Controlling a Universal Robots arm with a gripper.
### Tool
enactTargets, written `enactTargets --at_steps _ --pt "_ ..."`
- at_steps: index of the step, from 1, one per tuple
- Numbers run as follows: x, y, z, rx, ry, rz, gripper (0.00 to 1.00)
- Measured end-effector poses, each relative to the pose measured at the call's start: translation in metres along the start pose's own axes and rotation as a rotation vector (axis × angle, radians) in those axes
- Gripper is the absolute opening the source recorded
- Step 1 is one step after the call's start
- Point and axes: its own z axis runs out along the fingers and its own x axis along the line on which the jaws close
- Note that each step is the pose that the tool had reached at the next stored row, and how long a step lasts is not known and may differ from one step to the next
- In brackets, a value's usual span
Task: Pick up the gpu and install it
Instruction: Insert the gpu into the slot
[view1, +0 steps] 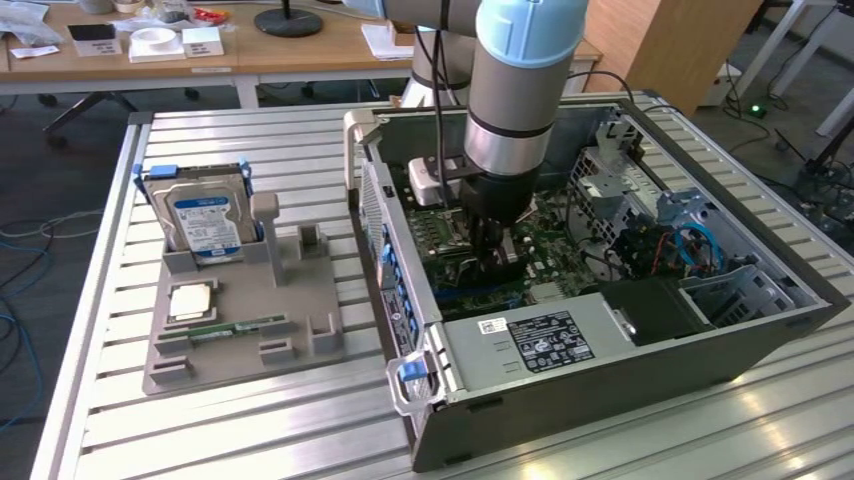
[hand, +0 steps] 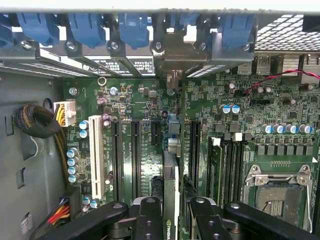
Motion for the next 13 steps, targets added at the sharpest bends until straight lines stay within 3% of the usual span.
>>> enactTargets --at_steps 13 --pt "0.0000 0.0017 0.0009 0.0001 -0.0002 0.000 0.26"
